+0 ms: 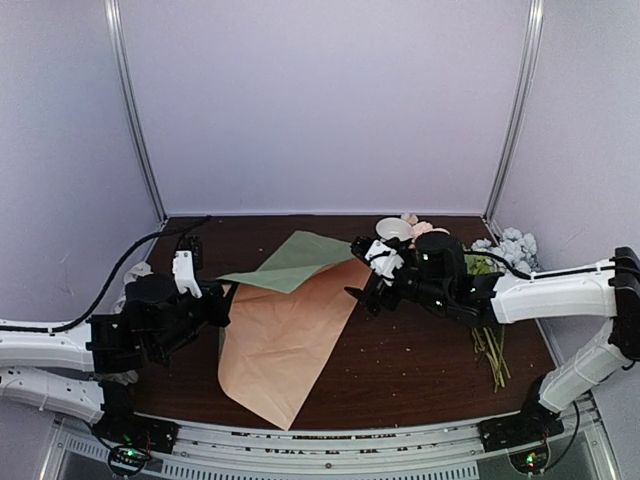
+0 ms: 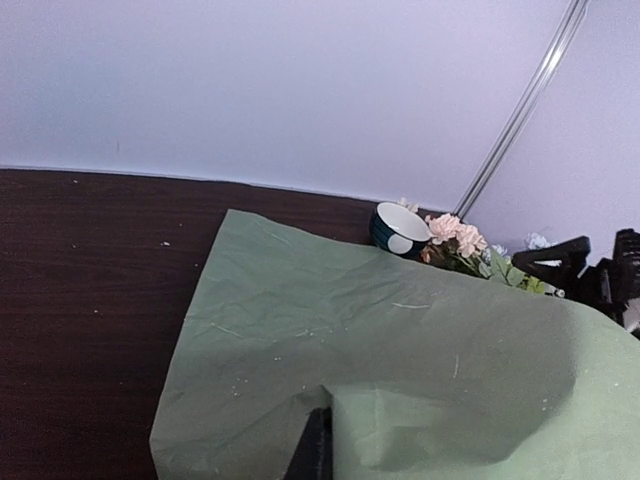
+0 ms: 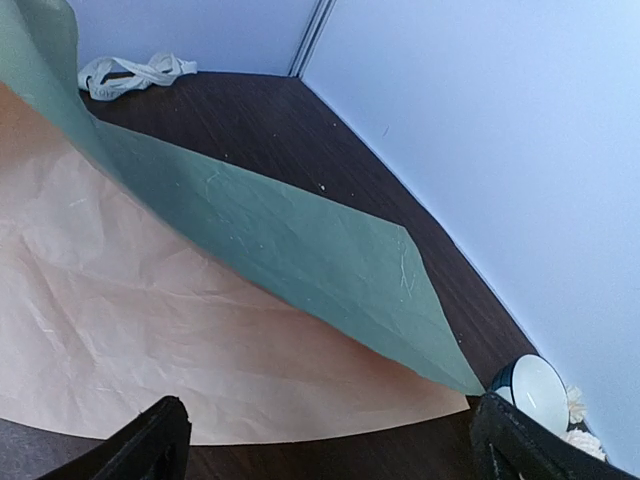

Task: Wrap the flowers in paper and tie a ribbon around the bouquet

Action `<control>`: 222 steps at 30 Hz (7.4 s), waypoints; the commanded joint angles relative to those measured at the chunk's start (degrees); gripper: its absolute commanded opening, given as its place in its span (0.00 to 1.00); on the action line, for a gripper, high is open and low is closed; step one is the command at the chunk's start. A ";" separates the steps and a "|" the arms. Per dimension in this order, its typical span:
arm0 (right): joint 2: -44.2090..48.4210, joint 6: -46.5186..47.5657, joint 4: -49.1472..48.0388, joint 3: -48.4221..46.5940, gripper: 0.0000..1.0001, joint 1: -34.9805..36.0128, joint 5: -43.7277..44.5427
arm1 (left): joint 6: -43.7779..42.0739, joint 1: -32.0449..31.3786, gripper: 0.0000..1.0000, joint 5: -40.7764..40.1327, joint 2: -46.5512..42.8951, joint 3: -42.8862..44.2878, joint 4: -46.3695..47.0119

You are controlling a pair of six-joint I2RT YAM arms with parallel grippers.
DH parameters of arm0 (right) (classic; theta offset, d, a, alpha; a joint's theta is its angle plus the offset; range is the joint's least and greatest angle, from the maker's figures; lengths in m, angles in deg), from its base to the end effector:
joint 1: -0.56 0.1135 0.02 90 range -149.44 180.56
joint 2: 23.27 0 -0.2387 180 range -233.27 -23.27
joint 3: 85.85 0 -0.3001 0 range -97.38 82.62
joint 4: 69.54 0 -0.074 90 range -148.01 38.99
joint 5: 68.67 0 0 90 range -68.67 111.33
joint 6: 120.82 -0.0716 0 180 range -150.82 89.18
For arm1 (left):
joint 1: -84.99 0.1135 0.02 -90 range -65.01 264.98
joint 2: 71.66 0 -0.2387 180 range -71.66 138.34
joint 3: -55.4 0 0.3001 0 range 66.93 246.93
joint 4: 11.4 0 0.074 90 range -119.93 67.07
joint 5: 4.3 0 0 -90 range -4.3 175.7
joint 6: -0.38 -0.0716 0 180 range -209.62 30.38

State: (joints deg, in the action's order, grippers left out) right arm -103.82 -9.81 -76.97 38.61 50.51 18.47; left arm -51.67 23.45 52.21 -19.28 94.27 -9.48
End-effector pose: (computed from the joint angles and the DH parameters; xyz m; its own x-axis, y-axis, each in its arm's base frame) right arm 0.2492 0.3020 0.1781 0.1037 -0.4332 -0.8953 -0.8120 0.4830 -0.3277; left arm 0.1763 -0.2423 0.2056 -0.3680 -0.3974 -0.8406 0.3162 0.7967 -0.5150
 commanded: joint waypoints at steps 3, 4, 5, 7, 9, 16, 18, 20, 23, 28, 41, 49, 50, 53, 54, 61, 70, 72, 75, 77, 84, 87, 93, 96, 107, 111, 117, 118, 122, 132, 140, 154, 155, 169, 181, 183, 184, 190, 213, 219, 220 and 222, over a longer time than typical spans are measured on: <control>-8.76 13.61 2.57 -8.12 1.00 -4.55 -8.83 | -3.80 0.19 0.00 2.78 -2.38 1.12 -2.32; -9.87 14.02 3.61 -9.51 0.98 -5.05 -9.03 | -3.77 0.19 0.00 2.78 -2.76 0.66 -2.23; -10.87 14.20 4.36 -10.88 0.95 -5.42 -9.32 | -3.90 0.17 0.00 2.86 -3.25 0.36 -2.44; -12.73 13.92 4.67 -13.26 0.80 -6.29 -9.74 | -4.16 0.19 0.00 3.31 -4.27 -0.07 -3.20; -15.24 14.11 5.42 -15.99 0.54 -6.84 -9.08 | -4.03 0.19 0.00 3.61 -6.04 -0.71 -4.53; -20.06 15.25 15.41 -26.58 0.00 -6.47 -12.38 | -4.81 -0.07 0.00 4.16 -11.50 -2.78 -6.41; -18.91 14.90 15.03 -27.20 0.00 -6.45 -9.66 | -5.02 -0.15 0.00 4.85 -12.26 -2.85 -7.05; -16.79 14.64 17.44 -29.03 0.00 -6.17 -6.58 | -5.67 -0.16 0.00 5.81 -13.18 -3.14 -7.03; -11.91 14.19 23.92 -33.14 0.00 -5.38 -3.03 | -8.31 -0.25 0.00 7.50 -14.40 -2.93 -7.14; -2.35 17.24 33.79 -37.58 0.00 -0.19 3.10 | -14.06 -0.33 0.00 14.84 -16.31 -2.57 -3.50; 9.44 21.52 47.58 -44.55 0.00 16.33 24.62 | -14.55 -1.74 0.00 26.78 -13.97 -2.98 10.80; -3.10 23.79 47.36 -60.87 0.00 20.42 25.04 | -13.86 -1.74 0.00 25.62 -17.28 -4.09 9.34; -4.93 24.87 47.77 -63.30 0.00 21.66 26.31 | -14.09 -1.74 0.00 25.14 -18.29 -4.08 8.74; -8.32 30.72 48.86 -68.66 0.00 24.80 31.08 | -15.96 -1.74 0.00 24.36 -21.75 -2.58 4.15; -8.73 31.34 49.09 -69.72 0.00 25.56 31.65 | -16.64 -1.74 0.00 24.39 -22.39 -2.02 2.22; -6.58 32.14 50.21 -69.99 0.00 28.67 32.12 | -16.99 -1.79 0.00 26.26 -21.42 -1.80 3.02; -14.74 30.32 54.31 -73.14 0.00 20.15 29.43 | -9.06 -1.70 0.00 22.85 -18.21 -9.88 14.65; -19.85 29.11 56.53 -77.49 0.00 17.22 25.76 | -7.59 -1.26 0.00 20.51 -18.15 -12.68 17.49; -28.17 27.54 58.32 -82.61 0.00 13.18 22.41 | -2.53 1.42 0.00 17.88 -19.30 -14.75 16.84; -33.46 27.46 57.16 -84.17 0.00 11.62 21.82 | 2.84 4.49 0.00 15.02 -19.65 -15.53 12.51; -47.05 20.66 46.47 -85.92 0.28 9.16 19.67 | 20.10 12.29 0.00 8.75 -15.24 -15.44 -4.49; -50.19 17.63 42.02 -86.99 0.58 8.55 20.65 | 26.97 13.06 0.00 5.84 -12.39 -14.38 -9.81; -47.56 11.24 39.35 -88.15 0.85 6.74 19.11 | 40.37 14.13 0.00 4.26 -7.28 -14.40 -14.85; -42.36 8.05 43.44 -87.80 0.89 6.16 16.70 | 44.48 15.15 0.00 2.79 -8.60 -15.50 -16.80; -7.11 -26.77 48.60 -42.06 1.00 -12.24 0.44 | 48.66 17.77 0.00 0.15 -15.86 -17.35 -26.93; -0.91 -33.71 46.69 -25.57 0.92 -18.78 1.01 | 47.26 17.72 0.00 0.64 -12.17 -16.67 -24.59; -4.12 -35.24 47.02 -20.25 0.82 -17.05 -3.38 | 47.17 17.78 0.00 0.44 -6.76 -14.72 -21.34; -5.51 -35.90 48.87 -21.21 0.83 -17.05 -4.02 | 47.47 17.85 0.00 -0.72 -8.01 -14.81 -22.56; -5.94 -37.14 50.89 -19.81 0.86 -18.09 -3.35 | 46.99 17.86 0.00 -2.99 -13.90 -15.29 -27.96; -10.37 -37.79 49.38 -18.51 0.78 -12.24 2.15 | 41.79 17.67 0.00 5.23 -1.14 -13.91 -14.75; -21.97 -39.10 48.28 -20.79 0.73 -12.01 10.10 | 42.52 17.34 0.44 7.14 6.06 -11.49 -15.61; 12.03 -45.61 46.97 -4.42 0.44 -33.43 21.19 | 32.78 16.73 0.98 -4.46 11.11 10.54 -55.11; 13.02 -45.85 46.88 -3.18 0.49 -35.91 20.43 | 32.81 16.71 0.98 -4.78 11.40 10.64 -55.39; 6.24 -49.39 41.37 5.04 0.59 -49.46 11.88 | 26.28 16.71 0.98 -1.89 8.97 6.80 -47.57; 0.40 -44.83 40.61 3.48 0.14 -50.74 10.35 | 6.00 16.73 0.93 6.83 25.89 10.44 -31.06; 2.02 -44.34 41.48 3.17 0.00 -50.75 11.40 | 4.97 16.76 0.91 9.44 29.77 11.28 -29.79; 3.37 -44.12 42.11 2.99 0.00 -50.75 12.42 | 4.53 16.72 0.90 10.65 31.46 11.62 -29.06; 15.41 -40.82 48.82 -1.39 0.00 -50.42 20.09 | 6.53 16.63 0.89 12.76 34.32 11.29 -26.62; 18.47 -43.08 -11.43 -10.86 0.00 -1.74 -25.41 | -31.22 0.62 0.81 53.38 20.61 31.77 -0.10; 12.15 -45.07 -15.16 -13.36 0.00 0.97 -28.04 | -28.36 0.63 0.51 49.27 24.02 32.75 4.14; 11.37 -45.24 -15.33 -13.55 0.00 1.43 -28.11 | -27.95 0.59 0.51 49.50 24.20 31.86 6.26; 9.89 -45.22 -14.67 -14.33 0.00 1.96 -29.70 | -27.06 0.62 0.53 52.27 24.74 30.54 10.37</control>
State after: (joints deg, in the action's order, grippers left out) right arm -92.66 -53.63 -85.97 26.98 51.36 -7.51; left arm -80.48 23.80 101.82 5.02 126.29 -9.11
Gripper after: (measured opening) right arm 0.035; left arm 0.516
